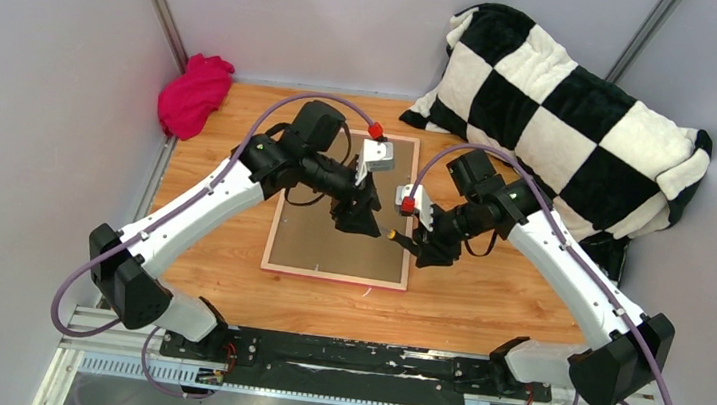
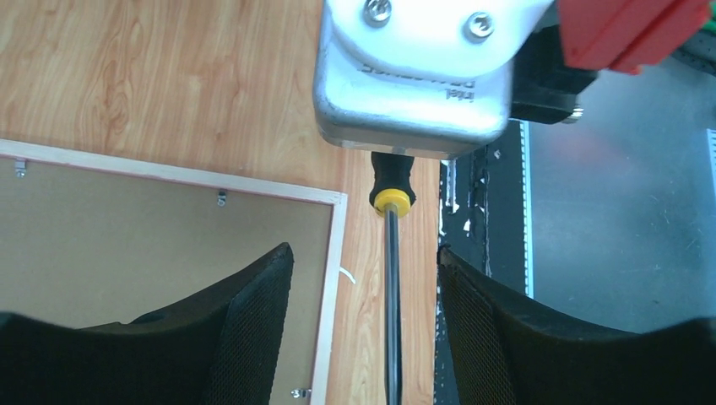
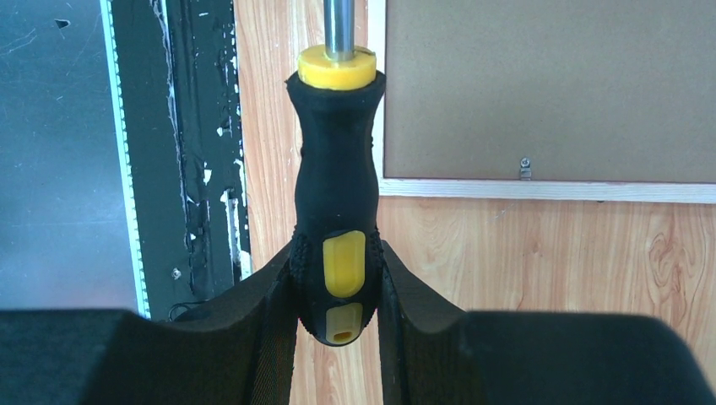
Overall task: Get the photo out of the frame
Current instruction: Pick up the screwdriver from the center of the board.
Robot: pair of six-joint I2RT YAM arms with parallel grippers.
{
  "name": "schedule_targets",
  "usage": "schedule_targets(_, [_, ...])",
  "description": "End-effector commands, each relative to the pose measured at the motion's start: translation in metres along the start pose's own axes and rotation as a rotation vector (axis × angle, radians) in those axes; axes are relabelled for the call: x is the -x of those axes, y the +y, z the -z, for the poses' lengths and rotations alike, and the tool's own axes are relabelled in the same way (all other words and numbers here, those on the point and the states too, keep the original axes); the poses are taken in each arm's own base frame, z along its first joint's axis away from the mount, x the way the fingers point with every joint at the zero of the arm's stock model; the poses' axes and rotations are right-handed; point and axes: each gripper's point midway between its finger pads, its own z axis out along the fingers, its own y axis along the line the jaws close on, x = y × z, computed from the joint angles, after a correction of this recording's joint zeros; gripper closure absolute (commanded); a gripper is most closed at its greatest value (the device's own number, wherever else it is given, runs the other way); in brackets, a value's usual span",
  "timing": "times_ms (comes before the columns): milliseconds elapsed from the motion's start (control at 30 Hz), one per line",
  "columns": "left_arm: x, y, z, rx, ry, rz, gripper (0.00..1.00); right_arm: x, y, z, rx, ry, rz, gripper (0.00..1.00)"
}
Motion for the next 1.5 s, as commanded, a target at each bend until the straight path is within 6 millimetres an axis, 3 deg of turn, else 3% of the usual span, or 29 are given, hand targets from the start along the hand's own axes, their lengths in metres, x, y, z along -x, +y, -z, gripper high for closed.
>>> schedule_targets(0, [0.017,-0.005,0.012,0.013,-0.043,-0.048,0.35,-0.001,0.003,0.002,-0.001,-0.014,0.010,1.00])
schedule_targets(267, [0.003,0.004,0.008,0.036,-0.012,-0.039,0.66,0.006,0.004,0.009,-0.023,-0.033,0.028,1.00])
schedule_targets(467, [-0.013,0.006,0.006,0.047,0.017,-0.038,0.92,0.020,0.004,0.027,-0.081,-0.079,0.062,1.00])
schedule_targets(667, [-0.020,0.003,0.008,0.049,0.024,-0.042,1.00,0.042,0.004,0.054,-0.146,-0.189,0.083,1.00])
schedule_targets(833, [-0.016,0.001,0.008,0.038,0.015,-0.040,0.95,0.054,0.000,0.059,-0.163,-0.251,0.067,1.00])
schedule_targets(933, [-0.008,0.002,0.010,0.046,0.004,-0.038,0.82,0.050,-0.005,0.054,-0.159,-0.233,0.046,1.00])
schedule_targets(1000, [-0.001,0.001,0.011,0.044,-0.008,-0.037,0.62,0.046,-0.009,0.050,-0.157,-0.216,0.034,1.00])
schedule_targets(1033, [0.001,0.001,0.011,0.037,-0.013,-0.035,0.56,0.044,-0.009,0.048,-0.154,-0.212,0.032,1.00])
schedule_targets(1133, [0.008,-0.006,0.009,-0.014,-0.033,-0.021,0.46,0.042,-0.008,0.044,-0.138,-0.218,0.037,1.00])
schedule_targets(1267, [0.008,-0.014,0.000,-0.103,-0.037,0.024,0.44,0.044,-0.007,0.042,-0.134,-0.242,0.055,1.00])
schedule_targets(1467, [0.004,-0.008,-0.010,-0.132,-0.022,0.059,0.48,0.048,-0.002,0.038,-0.085,-0.273,0.053,1.00])
